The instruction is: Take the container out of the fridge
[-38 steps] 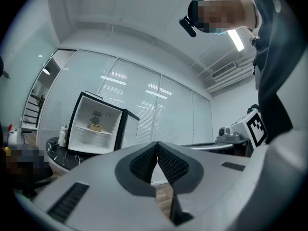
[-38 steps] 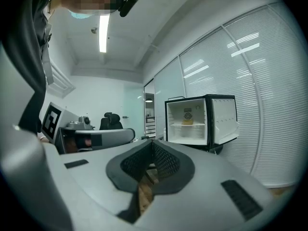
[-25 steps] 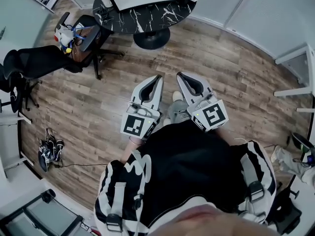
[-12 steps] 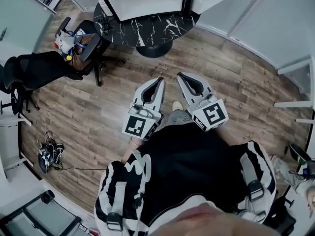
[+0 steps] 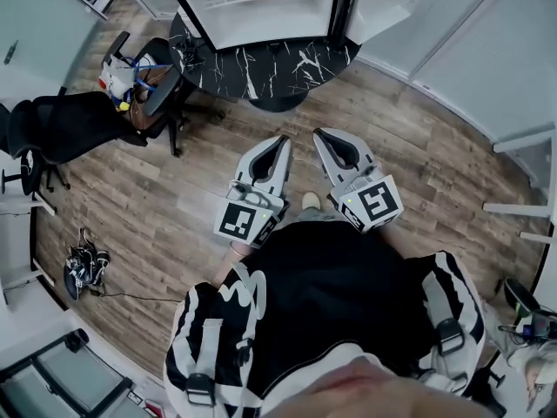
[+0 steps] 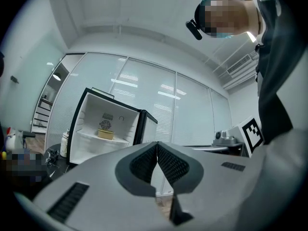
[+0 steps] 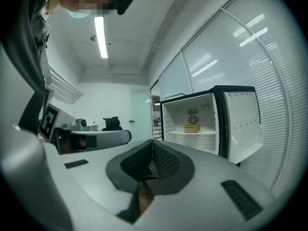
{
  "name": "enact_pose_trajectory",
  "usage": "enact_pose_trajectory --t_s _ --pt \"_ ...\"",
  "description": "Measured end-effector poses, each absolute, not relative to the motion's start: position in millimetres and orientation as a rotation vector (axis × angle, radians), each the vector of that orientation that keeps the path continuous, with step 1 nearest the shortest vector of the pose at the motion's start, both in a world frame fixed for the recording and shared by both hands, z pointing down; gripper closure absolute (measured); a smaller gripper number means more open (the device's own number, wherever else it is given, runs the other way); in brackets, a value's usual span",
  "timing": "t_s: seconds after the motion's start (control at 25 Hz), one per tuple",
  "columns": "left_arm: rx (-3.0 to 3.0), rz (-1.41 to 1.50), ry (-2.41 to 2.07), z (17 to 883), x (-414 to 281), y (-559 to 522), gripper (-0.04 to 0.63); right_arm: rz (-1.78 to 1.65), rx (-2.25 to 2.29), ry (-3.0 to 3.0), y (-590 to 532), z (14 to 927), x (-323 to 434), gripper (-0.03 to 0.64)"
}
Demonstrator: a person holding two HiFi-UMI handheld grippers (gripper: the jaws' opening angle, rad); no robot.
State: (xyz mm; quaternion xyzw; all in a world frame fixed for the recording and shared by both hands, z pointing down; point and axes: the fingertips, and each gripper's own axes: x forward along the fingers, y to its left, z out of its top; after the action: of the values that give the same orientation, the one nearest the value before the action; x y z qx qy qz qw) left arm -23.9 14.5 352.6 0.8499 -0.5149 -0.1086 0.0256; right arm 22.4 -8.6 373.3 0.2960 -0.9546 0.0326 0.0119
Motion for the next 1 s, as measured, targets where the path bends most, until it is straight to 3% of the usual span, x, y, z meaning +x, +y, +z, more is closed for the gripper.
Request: enact_pose_trajectory --t_s 1.0 --pt "2.551 -0.210 -1.723 367 -3 -35 0.586 0.171 0.815 -3.018 -72 392 46 0.604"
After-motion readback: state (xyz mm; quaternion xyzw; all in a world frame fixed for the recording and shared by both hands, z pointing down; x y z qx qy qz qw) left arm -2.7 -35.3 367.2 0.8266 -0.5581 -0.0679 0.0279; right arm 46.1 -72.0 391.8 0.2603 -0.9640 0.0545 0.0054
